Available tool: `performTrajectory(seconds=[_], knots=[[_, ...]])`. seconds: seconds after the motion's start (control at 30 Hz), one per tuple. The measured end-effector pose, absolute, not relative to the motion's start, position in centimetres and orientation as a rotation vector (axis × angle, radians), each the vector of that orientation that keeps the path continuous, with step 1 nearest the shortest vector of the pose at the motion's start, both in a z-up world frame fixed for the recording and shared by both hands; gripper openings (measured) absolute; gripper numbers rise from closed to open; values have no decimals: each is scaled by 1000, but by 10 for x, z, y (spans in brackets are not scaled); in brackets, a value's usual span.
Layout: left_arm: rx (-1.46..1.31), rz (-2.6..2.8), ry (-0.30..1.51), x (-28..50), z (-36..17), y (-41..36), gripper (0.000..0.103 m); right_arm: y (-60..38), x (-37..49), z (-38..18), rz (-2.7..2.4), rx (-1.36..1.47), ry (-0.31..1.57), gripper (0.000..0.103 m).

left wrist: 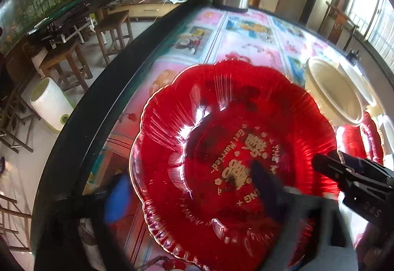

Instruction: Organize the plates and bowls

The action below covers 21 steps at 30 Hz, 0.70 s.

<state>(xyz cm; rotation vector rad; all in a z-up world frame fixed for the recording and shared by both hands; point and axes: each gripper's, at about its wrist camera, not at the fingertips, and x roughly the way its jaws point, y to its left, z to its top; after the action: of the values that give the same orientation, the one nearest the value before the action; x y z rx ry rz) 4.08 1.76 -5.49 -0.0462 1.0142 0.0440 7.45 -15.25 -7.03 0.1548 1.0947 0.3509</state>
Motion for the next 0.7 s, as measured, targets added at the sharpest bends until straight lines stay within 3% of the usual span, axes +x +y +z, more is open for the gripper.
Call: performTrajectory(seconds=[0.07,0.23,0.7], knots=[[-8,80,1038,43,-59,18,33,-150,73,-73,373,162,1098,19],[-19,105,1040,40,-56,23,28,-137,63,-64,348,48,1034,16],[-16,117,958,15,-11,32,28,-127,28,-16,355,-25,898,16]])
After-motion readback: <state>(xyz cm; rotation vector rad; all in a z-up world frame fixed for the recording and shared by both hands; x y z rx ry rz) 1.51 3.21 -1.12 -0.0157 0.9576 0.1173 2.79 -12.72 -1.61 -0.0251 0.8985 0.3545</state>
